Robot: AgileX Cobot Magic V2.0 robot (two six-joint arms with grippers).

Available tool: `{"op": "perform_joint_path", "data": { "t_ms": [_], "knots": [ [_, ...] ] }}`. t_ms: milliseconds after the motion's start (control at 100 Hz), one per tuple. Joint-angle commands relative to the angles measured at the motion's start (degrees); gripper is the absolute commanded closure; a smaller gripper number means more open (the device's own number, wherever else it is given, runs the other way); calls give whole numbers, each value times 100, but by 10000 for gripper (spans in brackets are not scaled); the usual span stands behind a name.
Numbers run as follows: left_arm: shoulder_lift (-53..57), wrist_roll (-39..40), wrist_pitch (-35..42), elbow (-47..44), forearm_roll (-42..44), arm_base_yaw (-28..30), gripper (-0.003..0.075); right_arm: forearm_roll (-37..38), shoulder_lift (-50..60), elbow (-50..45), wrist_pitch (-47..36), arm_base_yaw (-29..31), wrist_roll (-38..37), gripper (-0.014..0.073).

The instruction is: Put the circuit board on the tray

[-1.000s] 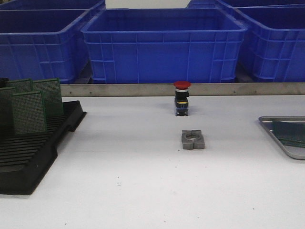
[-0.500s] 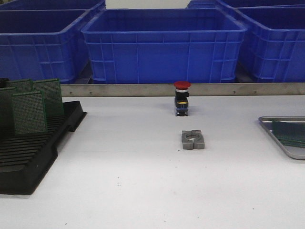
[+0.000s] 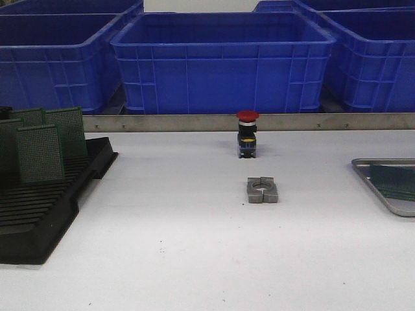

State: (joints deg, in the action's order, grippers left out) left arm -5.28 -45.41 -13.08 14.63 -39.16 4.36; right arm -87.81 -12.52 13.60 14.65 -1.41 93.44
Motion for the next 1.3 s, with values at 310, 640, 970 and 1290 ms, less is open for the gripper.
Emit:
{"op": "perform_joint_path", "data": {
  "t_ms": [310,640,970,1290],
  "knots": [
    [65,69,276,138,-99,63,741,-168,66,107,-55,-17,65,654],
    [65,69,276,138,-99,63,741,-168,66,107,-55,-17,65,654],
    [54,166,775,-12,-63,63,741,-168,66,107,-55,-17,65,654],
    [54,4441,1420,-864,3851,-428,741,-168,66,101,-50,-17,65,654]
  ]
}}
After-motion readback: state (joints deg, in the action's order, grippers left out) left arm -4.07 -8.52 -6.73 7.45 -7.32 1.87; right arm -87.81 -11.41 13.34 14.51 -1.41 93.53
